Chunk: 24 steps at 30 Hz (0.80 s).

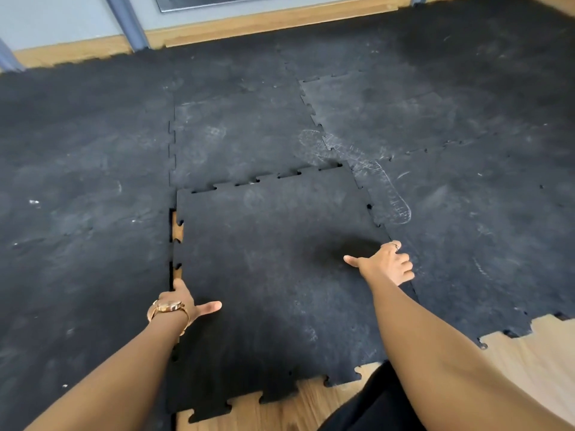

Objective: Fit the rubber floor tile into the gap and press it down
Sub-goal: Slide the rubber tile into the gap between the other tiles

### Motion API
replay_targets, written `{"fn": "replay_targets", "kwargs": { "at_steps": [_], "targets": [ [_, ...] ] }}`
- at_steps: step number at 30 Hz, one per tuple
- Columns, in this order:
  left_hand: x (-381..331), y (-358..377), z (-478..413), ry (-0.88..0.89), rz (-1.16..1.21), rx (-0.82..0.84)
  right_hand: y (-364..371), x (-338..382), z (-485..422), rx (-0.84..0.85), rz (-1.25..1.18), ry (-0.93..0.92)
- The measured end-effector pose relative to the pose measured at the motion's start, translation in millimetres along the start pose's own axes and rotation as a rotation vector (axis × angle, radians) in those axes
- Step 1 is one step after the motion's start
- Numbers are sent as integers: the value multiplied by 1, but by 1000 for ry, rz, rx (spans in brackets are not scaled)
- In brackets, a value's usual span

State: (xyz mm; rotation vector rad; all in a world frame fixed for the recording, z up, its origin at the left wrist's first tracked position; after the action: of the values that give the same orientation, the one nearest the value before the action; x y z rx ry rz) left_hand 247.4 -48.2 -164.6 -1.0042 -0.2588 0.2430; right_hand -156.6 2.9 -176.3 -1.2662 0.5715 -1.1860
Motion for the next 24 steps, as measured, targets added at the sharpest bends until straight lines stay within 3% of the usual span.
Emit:
{"fn": "replay_targets", "kwargs": {
  "at_steps": [18, 24],
  "targets": [
    [16, 8, 21, -29, 34, 109, 0, 3, 7, 61, 50, 38],
    [6, -5, 28, 6, -308, 74, 0, 6, 23, -27, 46, -7]
  ]
}}
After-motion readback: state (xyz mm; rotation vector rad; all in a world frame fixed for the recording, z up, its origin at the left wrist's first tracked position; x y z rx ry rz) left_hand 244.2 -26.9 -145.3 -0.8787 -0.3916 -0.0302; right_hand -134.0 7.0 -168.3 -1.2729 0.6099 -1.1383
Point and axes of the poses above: each hand's wrist, its own z-axis away from the middle knuckle, its own y-axis out of the palm, x = y × z, the point moved 4 cm from there along -z, towards the middle knuckle, and after that the axes turned 7 degrees about -x, right-handed, at the moved point
